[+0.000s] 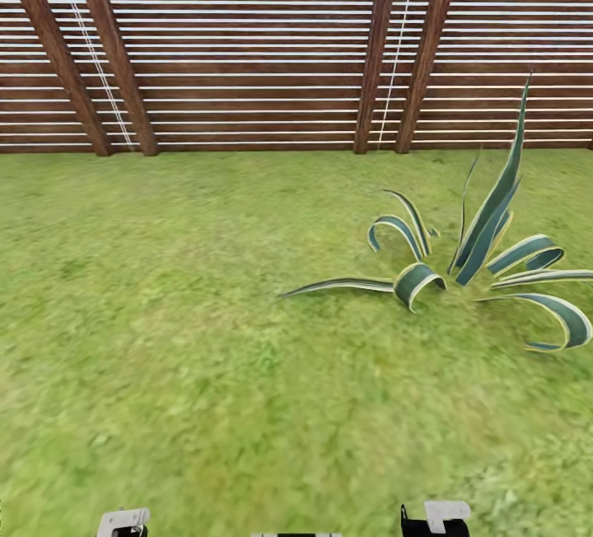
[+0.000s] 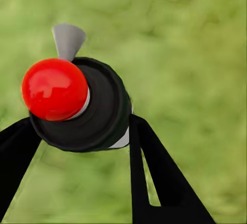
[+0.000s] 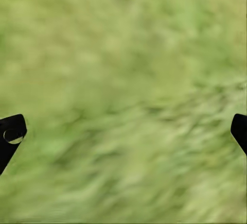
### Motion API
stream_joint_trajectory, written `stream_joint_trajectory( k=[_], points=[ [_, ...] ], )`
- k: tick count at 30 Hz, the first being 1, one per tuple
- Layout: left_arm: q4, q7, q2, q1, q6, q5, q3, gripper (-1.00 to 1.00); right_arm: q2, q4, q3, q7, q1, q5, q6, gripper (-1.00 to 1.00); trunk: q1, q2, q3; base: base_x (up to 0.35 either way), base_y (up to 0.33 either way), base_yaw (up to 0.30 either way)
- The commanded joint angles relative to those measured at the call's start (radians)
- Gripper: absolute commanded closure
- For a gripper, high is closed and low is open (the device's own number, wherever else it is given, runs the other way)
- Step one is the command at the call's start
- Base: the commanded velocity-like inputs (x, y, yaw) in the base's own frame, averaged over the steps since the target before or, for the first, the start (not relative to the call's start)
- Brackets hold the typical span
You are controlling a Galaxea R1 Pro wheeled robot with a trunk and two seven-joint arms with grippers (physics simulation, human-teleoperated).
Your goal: Pick up the pesticide atomizer in the garden and spray insectifuge to fully cover both potted plants in the garden.
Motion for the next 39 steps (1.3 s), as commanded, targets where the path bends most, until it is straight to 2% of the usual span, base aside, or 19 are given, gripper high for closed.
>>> stream_joint_trajectory(
  k=[1,14,39],
  points=[
    [0.001,-0.005,0.0,-0.001,-0.002,-0.006,0.009,1.0,0.0,0.002,-0.005,-0.006,-0.001,0.011,-0.003,-1.0,0.0,0.0,-0.001,0.237,0.271,0.0],
    [0.001,-0.005,0.0,-0.001,-0.003,-0.006,0.009,1.0,0.001,0.002,-0.004,-0.004,-0.001,0.011,-0.003,-1.0,0.0,0.0,0.001,0.237,0.271,0.0],
    [0.001,-0.005,0.0,-0.001,-0.003,-0.006,0.009,1.0,0.001,0.003,-0.004,-0.004,-0.001,0.011,-0.003,-1.0,0.0,0.0,0.039,0.266,0.235,0.0]
  ],
)
